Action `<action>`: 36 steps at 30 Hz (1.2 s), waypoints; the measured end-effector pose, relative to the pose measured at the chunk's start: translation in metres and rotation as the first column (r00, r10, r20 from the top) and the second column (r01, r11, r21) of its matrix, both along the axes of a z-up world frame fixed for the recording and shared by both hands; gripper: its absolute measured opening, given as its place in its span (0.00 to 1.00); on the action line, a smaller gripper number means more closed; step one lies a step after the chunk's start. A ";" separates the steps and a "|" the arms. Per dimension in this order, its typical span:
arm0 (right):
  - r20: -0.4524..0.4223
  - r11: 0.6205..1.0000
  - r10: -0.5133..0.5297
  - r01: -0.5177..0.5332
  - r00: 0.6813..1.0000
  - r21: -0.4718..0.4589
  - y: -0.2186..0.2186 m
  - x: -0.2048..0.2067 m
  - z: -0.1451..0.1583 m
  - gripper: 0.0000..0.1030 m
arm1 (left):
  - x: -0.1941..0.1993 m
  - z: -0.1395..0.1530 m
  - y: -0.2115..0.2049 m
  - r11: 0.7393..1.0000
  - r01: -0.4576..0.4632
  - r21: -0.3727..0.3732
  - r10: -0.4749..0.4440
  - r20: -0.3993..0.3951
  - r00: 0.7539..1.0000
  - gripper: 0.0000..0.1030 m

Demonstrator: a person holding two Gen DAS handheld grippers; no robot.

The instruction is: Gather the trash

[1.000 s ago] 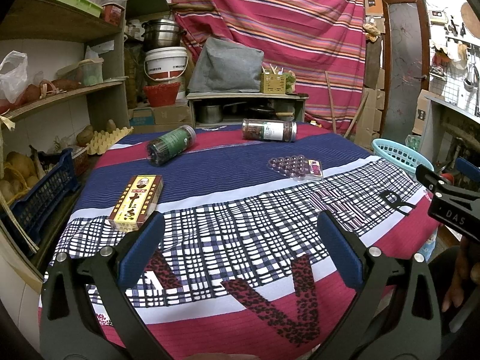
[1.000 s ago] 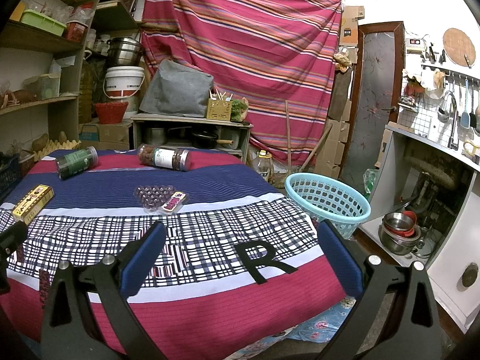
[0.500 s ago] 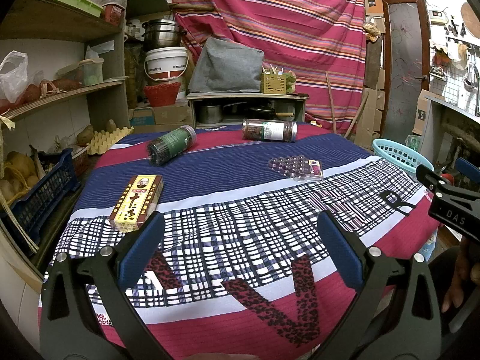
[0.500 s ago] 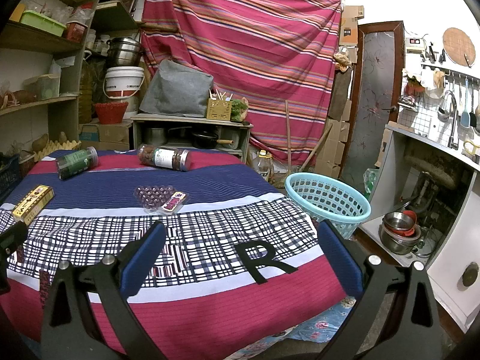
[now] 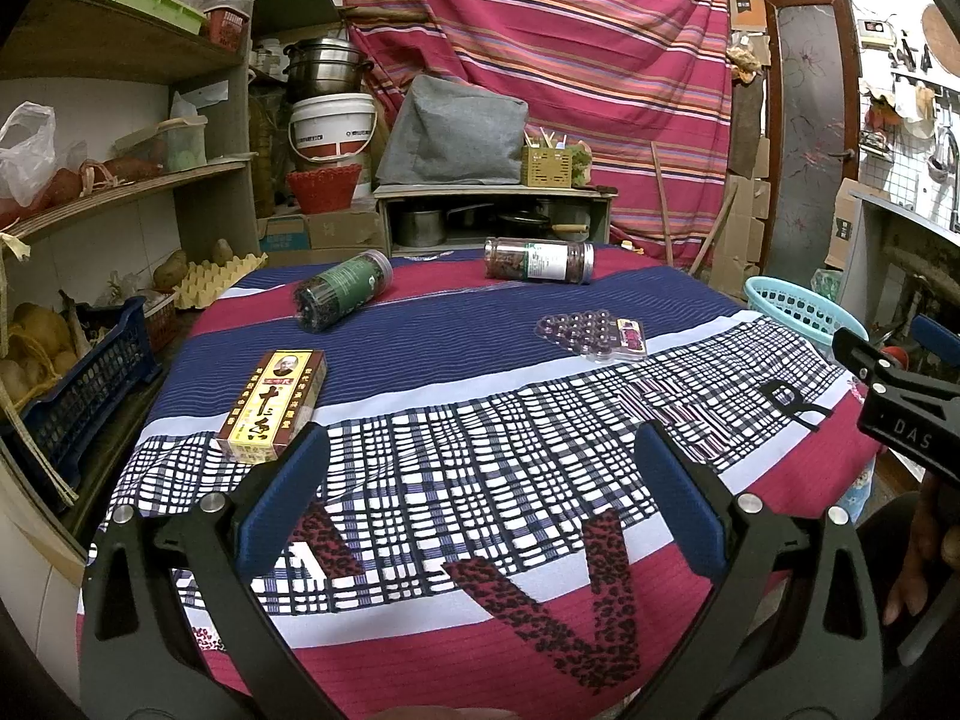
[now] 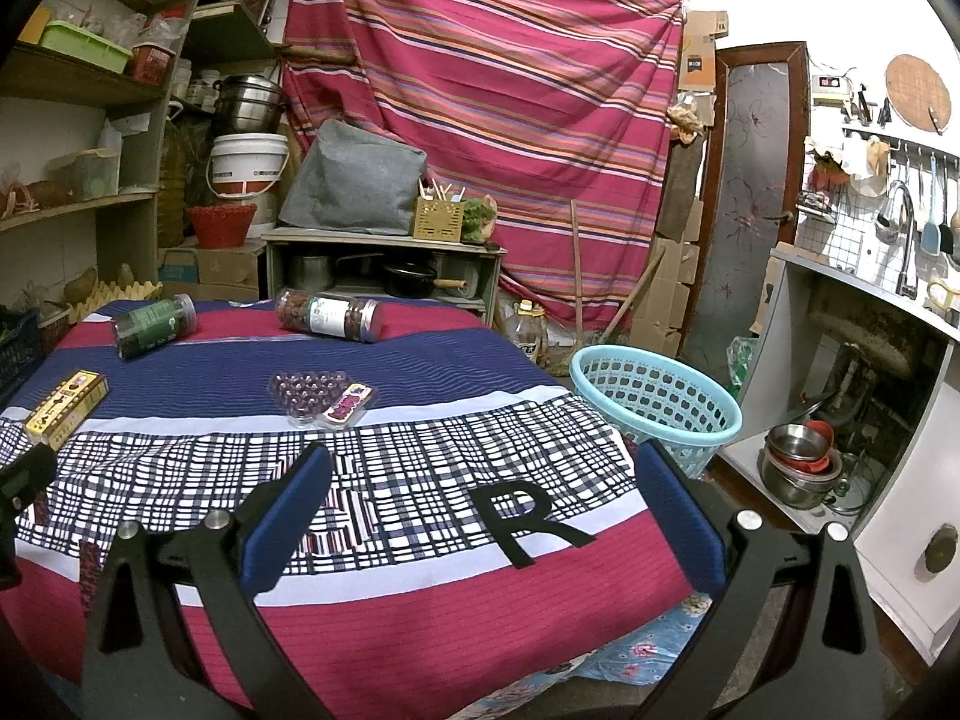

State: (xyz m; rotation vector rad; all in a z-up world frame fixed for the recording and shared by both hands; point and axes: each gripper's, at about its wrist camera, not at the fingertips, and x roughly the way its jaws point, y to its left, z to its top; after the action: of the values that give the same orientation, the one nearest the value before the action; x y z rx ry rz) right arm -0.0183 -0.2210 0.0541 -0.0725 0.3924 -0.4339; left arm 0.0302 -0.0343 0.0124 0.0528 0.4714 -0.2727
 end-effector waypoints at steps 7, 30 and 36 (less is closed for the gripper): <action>0.001 1.000 -0.001 0.001 1.000 0.001 0.000 0.000 0.000 0.96 | 0.000 0.000 0.000 1.000 0.001 0.001 -0.001 -0.001 1.000 0.95; -0.001 1.000 0.003 -0.003 1.000 -0.003 0.002 0.000 -0.001 0.96 | 0.002 0.000 0.006 1.000 -0.002 0.003 0.002 -0.006 1.000 0.95; -0.001 1.000 0.004 -0.004 1.000 -0.004 0.002 0.001 -0.001 0.96 | 0.002 0.000 0.005 1.000 -0.003 0.003 0.003 -0.006 1.000 0.95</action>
State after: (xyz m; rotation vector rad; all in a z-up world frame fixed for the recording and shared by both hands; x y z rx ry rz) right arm -0.0177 -0.2190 0.0528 -0.0774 0.3920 -0.4308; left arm 0.0324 -0.0297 0.0119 0.0544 0.4778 -0.2691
